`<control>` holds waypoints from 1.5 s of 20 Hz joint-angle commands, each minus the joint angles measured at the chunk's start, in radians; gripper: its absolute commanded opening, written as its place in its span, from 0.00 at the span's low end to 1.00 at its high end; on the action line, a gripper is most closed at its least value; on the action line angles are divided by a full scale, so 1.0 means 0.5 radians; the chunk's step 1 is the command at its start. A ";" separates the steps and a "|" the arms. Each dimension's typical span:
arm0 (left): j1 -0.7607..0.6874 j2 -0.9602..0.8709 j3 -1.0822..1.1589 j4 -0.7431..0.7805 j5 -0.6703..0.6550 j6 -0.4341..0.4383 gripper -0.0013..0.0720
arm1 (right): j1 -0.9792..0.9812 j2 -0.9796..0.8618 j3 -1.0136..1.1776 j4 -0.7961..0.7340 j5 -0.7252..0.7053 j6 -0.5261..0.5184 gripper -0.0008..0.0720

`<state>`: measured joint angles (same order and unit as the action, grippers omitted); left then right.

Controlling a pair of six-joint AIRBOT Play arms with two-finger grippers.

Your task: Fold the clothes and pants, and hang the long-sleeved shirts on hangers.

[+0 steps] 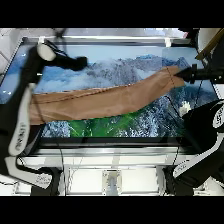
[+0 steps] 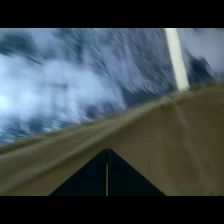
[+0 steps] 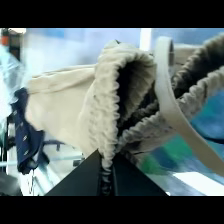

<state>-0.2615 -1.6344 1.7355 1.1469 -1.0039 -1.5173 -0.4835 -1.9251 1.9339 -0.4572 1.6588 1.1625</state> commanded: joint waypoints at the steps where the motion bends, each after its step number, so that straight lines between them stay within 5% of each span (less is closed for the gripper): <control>1: -0.321 -0.341 0.002 -0.186 0.008 0.089 0.04 | 0.274 0.105 0.212 0.060 0.034 0.187 0.04; 8: -0.591 -0.582 0.002 -0.098 0.196 0.089 0.03 | 0.995 0.127 0.226 -0.462 -0.047 0.381 0.04; 14: -0.050 -0.164 0.002 0.716 -0.391 0.081 0.03 | 1.515 0.094 0.223 -0.723 -0.581 0.602 0.04; 21: 0.458 0.235 0.002 0.735 -0.607 0.083 0.04 | 2.132 -0.125 0.130 -0.822 -1.209 0.742 0.05; 22: 0.472 0.262 0.002 0.735 -0.607 0.092 0.04 | 2.209 -0.143 0.130 -0.822 -1.363 0.742 0.15; 24: 0.473 0.296 0.002 0.736 -0.607 0.134 0.03 | 2.308 -0.147 0.134 -0.823 -1.559 0.741 0.66; 25: 0.473 0.304 0.002 0.736 -0.607 0.143 0.03 | 2.326 -0.147 0.161 -0.827 -1.557 0.740 0.74; 27: 0.473 0.319 0.002 0.736 -0.607 0.143 0.03 | 2.276 -0.111 0.199 -0.927 -1.418 0.739 0.74; 30: 0.479 0.337 0.002 0.745 -0.607 0.175 0.03 | 1.997 0.037 0.199 -1.309 -0.822 0.741 0.74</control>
<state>-0.0292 -1.4799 1.7359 1.5120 -1.3041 -1.4475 0.5911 -1.9518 2.0274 -0.9577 1.0538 1.5303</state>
